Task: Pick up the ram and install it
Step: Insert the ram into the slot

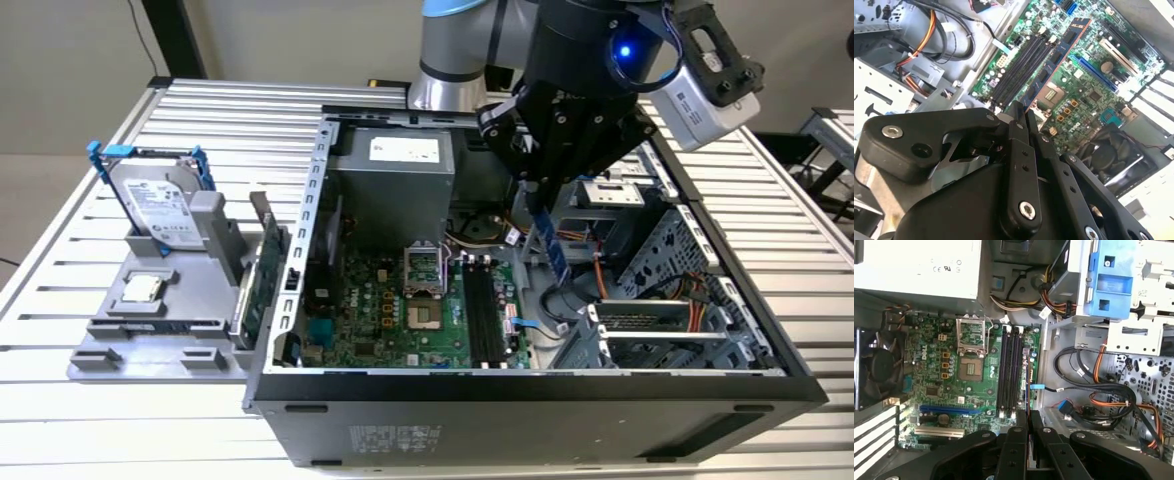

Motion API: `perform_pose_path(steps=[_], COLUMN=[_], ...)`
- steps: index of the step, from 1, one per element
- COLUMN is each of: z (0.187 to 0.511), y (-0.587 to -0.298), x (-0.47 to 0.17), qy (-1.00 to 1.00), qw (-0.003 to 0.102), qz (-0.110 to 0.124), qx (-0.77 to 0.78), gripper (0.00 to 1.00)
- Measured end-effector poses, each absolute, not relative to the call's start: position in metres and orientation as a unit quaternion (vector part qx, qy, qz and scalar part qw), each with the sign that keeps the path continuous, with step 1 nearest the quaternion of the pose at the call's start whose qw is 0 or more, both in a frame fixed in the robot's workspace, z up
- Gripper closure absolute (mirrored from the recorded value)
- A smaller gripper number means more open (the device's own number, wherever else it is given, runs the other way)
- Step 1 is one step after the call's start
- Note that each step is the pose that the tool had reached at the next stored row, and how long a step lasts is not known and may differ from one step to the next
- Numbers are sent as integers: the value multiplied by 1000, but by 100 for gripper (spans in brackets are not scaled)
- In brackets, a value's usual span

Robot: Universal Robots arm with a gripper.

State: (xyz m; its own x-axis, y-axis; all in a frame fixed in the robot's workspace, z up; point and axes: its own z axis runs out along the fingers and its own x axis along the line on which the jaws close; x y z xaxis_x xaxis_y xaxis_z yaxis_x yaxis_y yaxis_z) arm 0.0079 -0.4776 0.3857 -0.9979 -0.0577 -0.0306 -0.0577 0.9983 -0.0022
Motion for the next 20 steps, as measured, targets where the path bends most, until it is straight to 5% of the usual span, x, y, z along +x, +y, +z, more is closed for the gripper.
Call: perform_pose_path(steps=[20], z=[385], y=[-477], x=[12], qy=[1000], qw=[10], qz=[-1], qx=[-5], gripper=[100])
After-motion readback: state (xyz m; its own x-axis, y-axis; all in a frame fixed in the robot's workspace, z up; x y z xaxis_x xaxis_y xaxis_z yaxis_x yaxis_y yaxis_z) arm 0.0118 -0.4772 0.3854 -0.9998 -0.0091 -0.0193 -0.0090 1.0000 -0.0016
